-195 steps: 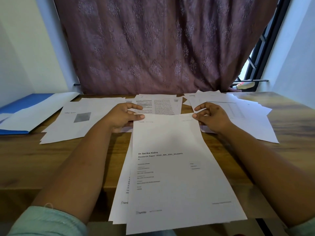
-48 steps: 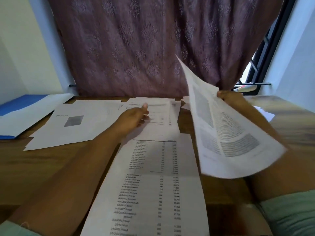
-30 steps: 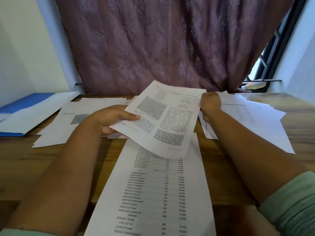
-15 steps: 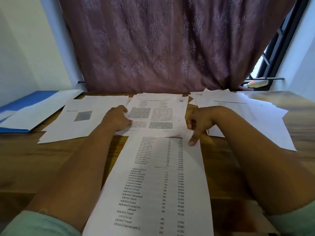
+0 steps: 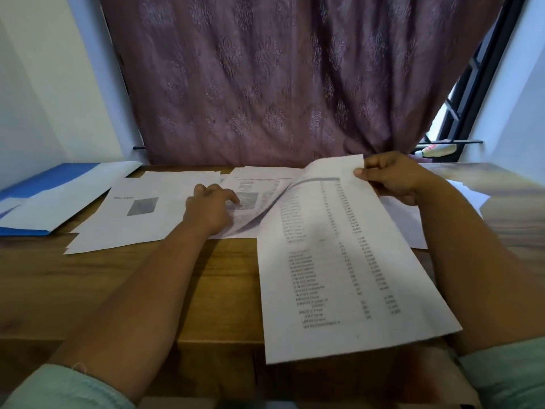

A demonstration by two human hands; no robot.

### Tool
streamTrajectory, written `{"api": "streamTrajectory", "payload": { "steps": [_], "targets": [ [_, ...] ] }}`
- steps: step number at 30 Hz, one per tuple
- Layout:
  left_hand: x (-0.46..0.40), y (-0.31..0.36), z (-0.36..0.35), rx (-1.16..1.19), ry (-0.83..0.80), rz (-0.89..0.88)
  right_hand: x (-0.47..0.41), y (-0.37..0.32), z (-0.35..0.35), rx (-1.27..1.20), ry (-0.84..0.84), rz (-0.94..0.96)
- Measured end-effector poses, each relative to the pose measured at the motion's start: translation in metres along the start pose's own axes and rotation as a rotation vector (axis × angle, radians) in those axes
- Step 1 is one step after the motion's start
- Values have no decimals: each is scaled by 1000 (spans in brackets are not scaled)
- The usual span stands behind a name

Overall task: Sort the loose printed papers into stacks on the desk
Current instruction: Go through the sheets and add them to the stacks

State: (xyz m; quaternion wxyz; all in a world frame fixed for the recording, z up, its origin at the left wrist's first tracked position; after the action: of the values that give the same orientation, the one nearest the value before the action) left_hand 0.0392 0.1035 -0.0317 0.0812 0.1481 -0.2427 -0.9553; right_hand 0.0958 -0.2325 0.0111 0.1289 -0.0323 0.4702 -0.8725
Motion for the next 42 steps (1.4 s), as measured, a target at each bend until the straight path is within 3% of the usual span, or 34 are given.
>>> {"api": "streamTrajectory", "payload": {
  "steps": [4, 6, 8, 11, 13, 15, 20, 22, 24, 27, 29, 32, 34, 37, 39, 42],
  "targets": [
    [10, 15, -3, 80, -10, -53, -1, 22, 34, -214, 189, -38],
    [20, 32, 6, 409, 18, -111, -3, 35, 44, -271, 237, -68],
    [31, 48, 9, 870, -31, -37, -4, 42, 44, -280, 259, -87],
    [48, 75, -10, 1289, -324, 130, -6, 43, 36, -204, 341, -109],
    [52, 88, -20, 1229, -462, 108, -8, 45, 34, -156, 424, -134],
    [47, 89, -26, 1145, -479, 89, -11, 51, 35, -196, 476, -156],
    [62, 117, -39, 1394, -761, 228, 0, 56, 51, -177, 599, -194],
    [62, 130, -48, 1261, -783, 165, 14, 57, 69, -173, 736, -199],
    [45, 137, -56, 1084, -632, 73, 30, 66, 87, -302, 820, -226],
    [14, 154, -67, 1112, -404, 61, 33, 85, 87, -523, 566, -264],
    [1, 177, -79, 1118, -368, 58, 42, 92, 85, -219, 407, -326],
    [-8, 208, -105, 959, -322, 2, 60, 98, 106, 322, 512, -394],
    [-4, 223, -120, 714, -248, -83, 66, 103, 115, 453, 535, -445],
    [7, 237, -135, 180, -153, -232, 71, 122, 111, 655, 359, -646],
    [11, 239, -142, 109, -192, -222, 72, 123, 105, 797, 241, -701],
    [15, 227, -166, 59, -329, -137, 60, 122, 83, 869, 15, -620]
  ]
}}
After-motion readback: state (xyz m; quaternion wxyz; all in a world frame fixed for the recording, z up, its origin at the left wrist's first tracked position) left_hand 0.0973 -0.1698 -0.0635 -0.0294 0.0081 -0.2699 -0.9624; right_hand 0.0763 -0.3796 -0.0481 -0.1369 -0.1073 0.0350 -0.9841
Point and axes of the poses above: each hand's wrist, its own x-axis away from the middle knuckle, its own z-axis out of the back of the hand, y = z × x, the point moved 9 cm from there along -x, towards the middle knuckle, and after that the axes turned 15 degrees about x, right-handed, at the moved point
